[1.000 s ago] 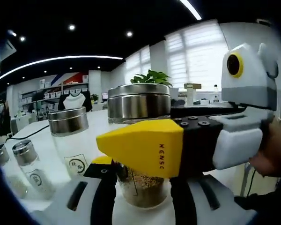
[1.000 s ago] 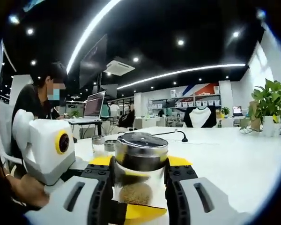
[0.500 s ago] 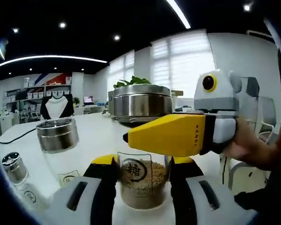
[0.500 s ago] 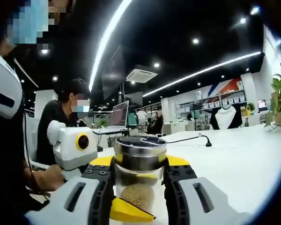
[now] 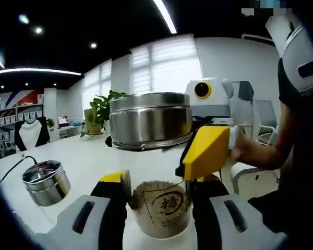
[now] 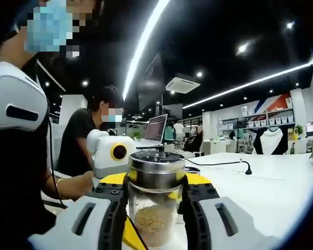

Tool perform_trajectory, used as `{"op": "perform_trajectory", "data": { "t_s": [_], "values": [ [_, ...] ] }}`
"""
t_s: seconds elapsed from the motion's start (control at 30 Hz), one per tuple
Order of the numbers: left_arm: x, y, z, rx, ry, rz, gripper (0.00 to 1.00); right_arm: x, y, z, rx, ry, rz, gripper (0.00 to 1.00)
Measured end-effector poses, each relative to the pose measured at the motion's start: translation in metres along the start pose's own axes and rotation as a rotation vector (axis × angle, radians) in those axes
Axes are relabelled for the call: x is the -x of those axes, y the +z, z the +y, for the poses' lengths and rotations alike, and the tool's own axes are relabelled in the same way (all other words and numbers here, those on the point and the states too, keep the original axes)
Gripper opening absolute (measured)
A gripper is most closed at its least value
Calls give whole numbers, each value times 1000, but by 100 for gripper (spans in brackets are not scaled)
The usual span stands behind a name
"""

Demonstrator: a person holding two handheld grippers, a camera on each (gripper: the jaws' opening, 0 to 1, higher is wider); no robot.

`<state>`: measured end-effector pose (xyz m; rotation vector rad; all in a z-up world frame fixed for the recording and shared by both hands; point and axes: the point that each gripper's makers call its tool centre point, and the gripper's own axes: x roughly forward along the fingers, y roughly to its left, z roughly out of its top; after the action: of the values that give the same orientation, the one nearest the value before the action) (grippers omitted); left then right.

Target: Rotate the seasoning bottle until the label or dispensing opening points toward the visible target arrow and the bottle remains upright within the marked orientation range

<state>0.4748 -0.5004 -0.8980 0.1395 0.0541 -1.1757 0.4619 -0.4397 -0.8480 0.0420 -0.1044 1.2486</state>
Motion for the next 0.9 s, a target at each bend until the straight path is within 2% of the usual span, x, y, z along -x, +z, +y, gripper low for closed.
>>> {"op": "perform_trajectory", "data": {
  "t_s": [0.13, 0.27, 0.4, 0.53, 0.67, 0.73, 0.9],
  "values": [
    [0, -1, 5, 9, 33, -9, 49, 1, -2, -6, -10, -24, 14, 38],
    [-1, -5, 16, 24, 137, -4, 48, -1, -8, -9, 6, -67, 58, 38],
    [0, -3, 22, 101, 199, -64, 48, -1, -8, -15, -30, -122, 34, 37],
    [1, -5, 27, 103, 251, -64, 48, -1, -10, -19, -58, -176, 26, 37],
    [1, -7, 25, 93, 253, -56, 48, 0, -15, -24, -65, -253, 61, 45],
    [0, -7, 23, 91, 253, -58, 48, -2, -18, -22, -82, -259, 70, 51],
    [1, -7, 26, 99, 298, -64, 48, 1, -22, -17, -87, -294, 83, 51]
  ]
}}
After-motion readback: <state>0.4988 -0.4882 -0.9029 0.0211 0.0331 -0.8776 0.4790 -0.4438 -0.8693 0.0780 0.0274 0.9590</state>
